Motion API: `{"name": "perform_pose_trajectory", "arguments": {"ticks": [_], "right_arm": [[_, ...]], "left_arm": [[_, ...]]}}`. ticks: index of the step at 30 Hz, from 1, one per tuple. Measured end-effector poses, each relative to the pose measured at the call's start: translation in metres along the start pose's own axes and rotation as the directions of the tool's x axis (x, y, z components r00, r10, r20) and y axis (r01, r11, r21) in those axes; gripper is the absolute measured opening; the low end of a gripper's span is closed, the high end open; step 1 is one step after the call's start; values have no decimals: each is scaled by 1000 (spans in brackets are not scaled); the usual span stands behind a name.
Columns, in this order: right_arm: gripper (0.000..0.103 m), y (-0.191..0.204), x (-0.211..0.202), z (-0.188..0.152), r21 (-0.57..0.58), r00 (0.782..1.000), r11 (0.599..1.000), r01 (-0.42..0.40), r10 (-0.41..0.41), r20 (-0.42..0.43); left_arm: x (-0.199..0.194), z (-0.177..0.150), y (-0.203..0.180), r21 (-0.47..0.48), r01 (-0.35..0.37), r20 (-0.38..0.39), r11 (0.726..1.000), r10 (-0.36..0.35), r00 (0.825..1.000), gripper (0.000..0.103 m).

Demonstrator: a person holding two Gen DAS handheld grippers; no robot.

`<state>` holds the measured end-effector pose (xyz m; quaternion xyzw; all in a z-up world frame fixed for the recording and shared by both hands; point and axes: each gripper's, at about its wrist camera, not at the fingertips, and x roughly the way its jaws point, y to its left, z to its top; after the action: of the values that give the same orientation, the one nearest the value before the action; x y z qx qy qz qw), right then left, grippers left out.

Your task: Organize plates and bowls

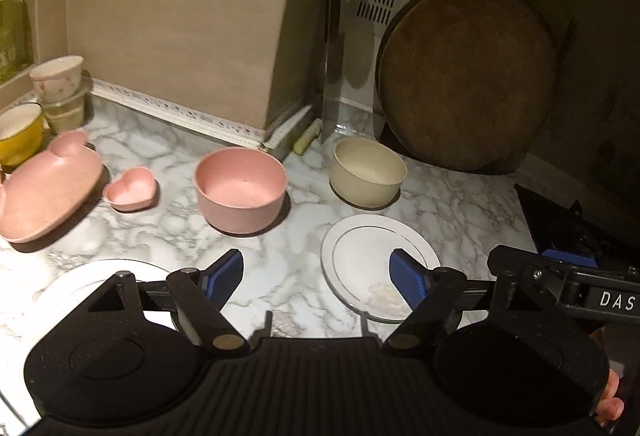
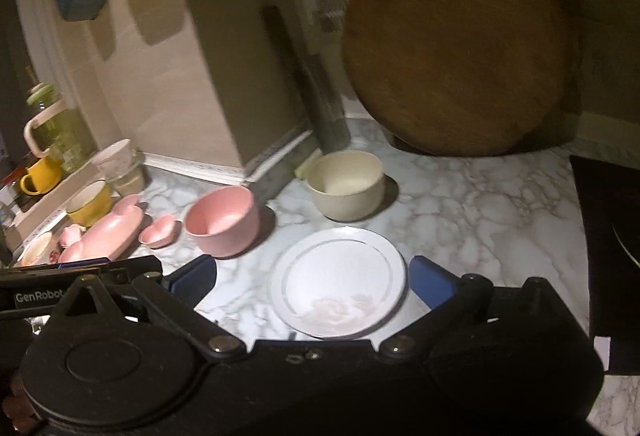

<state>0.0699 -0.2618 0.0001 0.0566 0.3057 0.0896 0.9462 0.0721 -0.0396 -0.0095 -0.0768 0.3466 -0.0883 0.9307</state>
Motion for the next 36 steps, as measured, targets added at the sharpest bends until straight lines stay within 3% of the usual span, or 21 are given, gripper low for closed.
{"name": "perform_pose_trajectory", "arguments": {"ticks": [7,13,18,22,29,33,36], "right_arm": [[102,-33,30,1,-6,998,999,33,-34,-52],[94,-50,63,2,-25,992,997,68,-70,-104],[90,-61,91,3,-22,984,999,46,-50,-170],[79,-66,114,3,-26,975,999,34,-39,-220],[75,-74,140,3,-18,956,1000,11,-16,-292],[73,-79,148,3,-5,951,1000,-4,2,-310],[64,-81,154,3,-2,947,1000,-18,17,-321]], "left_arm": [[44,0,-13,-21,-27,-55,999,26,998,80],[77,-3,-22,-40,-41,-127,998,36,991,80],[100,-6,-26,-48,-60,-159,997,51,986,80],[115,-6,-26,-61,-79,-173,995,67,983,80],[135,-6,-27,-57,-108,-201,993,94,975,79],[143,-8,-27,-71,-96,-221,993,79,972,66],[148,-9,-24,-101,-93,-236,991,67,970,60]]}}
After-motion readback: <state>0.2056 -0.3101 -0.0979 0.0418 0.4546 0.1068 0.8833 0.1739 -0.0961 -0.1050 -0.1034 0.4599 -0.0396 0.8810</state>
